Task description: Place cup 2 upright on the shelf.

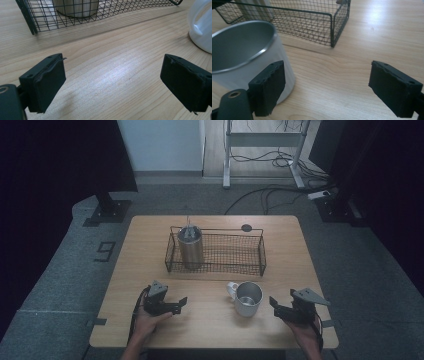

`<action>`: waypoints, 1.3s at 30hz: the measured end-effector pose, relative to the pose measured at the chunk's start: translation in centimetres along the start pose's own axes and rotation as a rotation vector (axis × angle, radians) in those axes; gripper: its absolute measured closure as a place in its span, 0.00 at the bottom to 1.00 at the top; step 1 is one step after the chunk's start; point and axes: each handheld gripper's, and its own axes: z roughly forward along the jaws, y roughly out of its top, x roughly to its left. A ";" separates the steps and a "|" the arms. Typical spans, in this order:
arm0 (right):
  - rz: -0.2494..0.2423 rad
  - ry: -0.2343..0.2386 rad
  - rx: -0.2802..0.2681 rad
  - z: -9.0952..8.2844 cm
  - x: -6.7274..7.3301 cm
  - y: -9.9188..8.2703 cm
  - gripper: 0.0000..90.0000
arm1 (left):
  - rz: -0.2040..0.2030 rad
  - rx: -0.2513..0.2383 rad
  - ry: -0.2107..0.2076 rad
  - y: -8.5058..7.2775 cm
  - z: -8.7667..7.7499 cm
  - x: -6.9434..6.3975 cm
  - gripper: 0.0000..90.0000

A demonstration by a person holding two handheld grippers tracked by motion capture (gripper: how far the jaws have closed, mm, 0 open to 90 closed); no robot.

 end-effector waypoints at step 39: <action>-0.036 0.174 -0.017 -0.3 4.7 1.2 0.14 | 0.006 0.026 0.001 -0.3 0.6 -0.3 0.08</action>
